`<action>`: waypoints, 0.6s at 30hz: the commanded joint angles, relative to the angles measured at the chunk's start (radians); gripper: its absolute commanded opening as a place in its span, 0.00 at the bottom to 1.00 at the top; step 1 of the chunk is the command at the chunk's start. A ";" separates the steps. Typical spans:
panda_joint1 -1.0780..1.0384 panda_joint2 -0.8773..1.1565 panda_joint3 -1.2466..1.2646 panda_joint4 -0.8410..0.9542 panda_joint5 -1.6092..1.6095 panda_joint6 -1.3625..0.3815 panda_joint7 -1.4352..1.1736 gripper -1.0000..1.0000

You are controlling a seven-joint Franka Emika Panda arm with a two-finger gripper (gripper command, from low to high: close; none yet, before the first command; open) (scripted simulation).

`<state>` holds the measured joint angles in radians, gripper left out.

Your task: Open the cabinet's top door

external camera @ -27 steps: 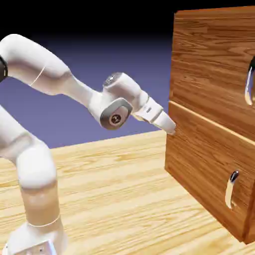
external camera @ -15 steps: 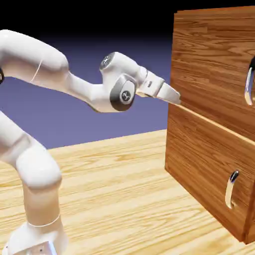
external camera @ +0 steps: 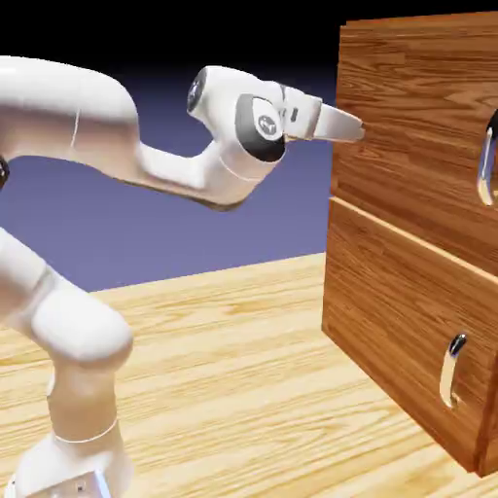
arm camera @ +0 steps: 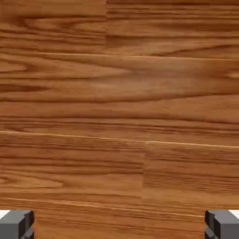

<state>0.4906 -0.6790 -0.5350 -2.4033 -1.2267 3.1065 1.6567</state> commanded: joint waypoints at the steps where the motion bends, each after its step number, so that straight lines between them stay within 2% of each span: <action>1: 0.017 -0.004 -0.019 0.014 -0.044 0.002 0.033 0.50; 18: 0.305 -0.070 -0.341 0.260 -0.783 0.044 0.584 0.50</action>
<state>0.7960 -0.7485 -0.8765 -2.1438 -2.0095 3.1508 2.2411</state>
